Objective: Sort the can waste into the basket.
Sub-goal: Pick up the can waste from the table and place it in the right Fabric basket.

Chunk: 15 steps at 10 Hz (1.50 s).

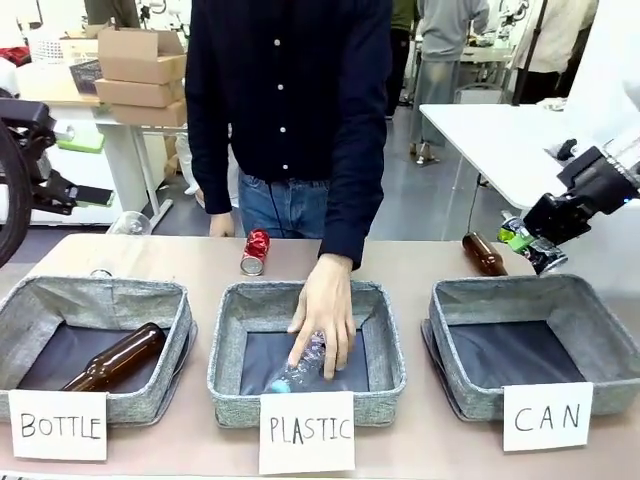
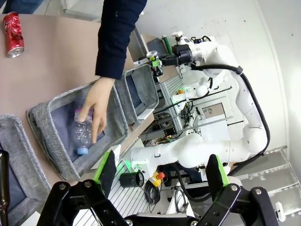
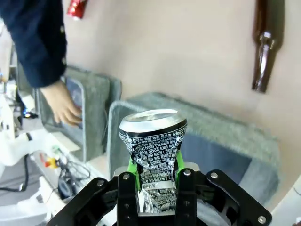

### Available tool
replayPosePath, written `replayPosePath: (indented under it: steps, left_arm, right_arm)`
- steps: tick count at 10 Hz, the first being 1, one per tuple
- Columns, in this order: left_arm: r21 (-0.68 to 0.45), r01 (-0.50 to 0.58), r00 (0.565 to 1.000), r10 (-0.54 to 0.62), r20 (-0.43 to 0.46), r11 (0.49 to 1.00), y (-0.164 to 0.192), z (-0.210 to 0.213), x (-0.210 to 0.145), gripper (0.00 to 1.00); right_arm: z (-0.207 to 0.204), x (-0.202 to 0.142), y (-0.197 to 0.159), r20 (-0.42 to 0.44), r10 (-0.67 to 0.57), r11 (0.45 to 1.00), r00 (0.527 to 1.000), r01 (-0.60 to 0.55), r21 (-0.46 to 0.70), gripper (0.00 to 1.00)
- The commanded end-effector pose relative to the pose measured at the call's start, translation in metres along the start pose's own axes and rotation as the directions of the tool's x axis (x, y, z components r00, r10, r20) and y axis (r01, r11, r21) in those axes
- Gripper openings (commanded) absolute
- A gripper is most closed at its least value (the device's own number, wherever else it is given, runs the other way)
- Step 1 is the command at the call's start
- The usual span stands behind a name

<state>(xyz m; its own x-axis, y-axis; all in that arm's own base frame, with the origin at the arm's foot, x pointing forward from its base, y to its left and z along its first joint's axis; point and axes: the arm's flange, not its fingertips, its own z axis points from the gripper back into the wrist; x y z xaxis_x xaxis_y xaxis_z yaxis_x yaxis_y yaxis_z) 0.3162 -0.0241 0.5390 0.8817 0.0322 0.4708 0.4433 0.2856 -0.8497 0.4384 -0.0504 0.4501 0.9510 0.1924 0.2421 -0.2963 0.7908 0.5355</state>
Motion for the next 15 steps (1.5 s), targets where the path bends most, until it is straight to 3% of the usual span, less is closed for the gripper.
replayPosePath:
  steps: [1, 4, 8, 9, 10, 11, 15]
  left_arm:
    - [-0.018, 0.021, 1.0, -0.021, 0.009, 1.0, 0.001, -0.002, 0.001, 1.0]
    - [-0.018, 0.021, 1.0, -0.021, 0.009, 1.0, 0.001, -0.002, 0.001, 1.0]
    - [-0.018, 0.021, 1.0, -0.021, 0.009, 1.0, 0.001, -0.002, 0.001, 1.0]
    - [-0.018, 0.021, 1.0, -0.021, 0.009, 1.0, 0.001, -0.002, 0.001, 1.0]
    - [-0.018, 0.021, 1.0, -0.021, 0.009, 1.0, 0.001, -0.002, 0.001, 1.0]
    - [-0.018, 0.021, 1.0, -0.021, 0.009, 1.0, 0.001, -0.002, 0.001, 1.0]
    - [-0.018, 0.021, 1.0, -0.021, 0.009, 1.0, 0.001, -0.002, 0.001, 1.0]
  right_arm:
    - [0.001, -0.026, 0.019, -0.022, 0.043, 0.999, 0.999, -0.043, 0.0, 0.31]
    - [-0.01, -0.053, 0.028, -0.069, 0.092, 0.996, 0.993, -0.093, -0.016, 0.31]
    - [-0.01, -0.054, 0.03, -0.074, 0.112, 0.994, 0.991, -0.113, -0.011, 0.31]
    - [-0.01, -0.054, 0.03, -0.071, 0.115, 0.993, 0.991, -0.116, -0.014, 0.85]
    - [-0.01, -0.054, 0.03, -0.08, 0.113, 0.993, 0.99, -0.116, -0.03, 0.85]
    - [-0.01, -0.054, 0.03, -0.082, 0.114, 0.993, 0.99, -0.117, -0.022, 1.0]
    - [-0.012, -0.055, 0.03, -0.085, 0.109, 0.993, 0.99, -0.112, -0.04, 1.0]
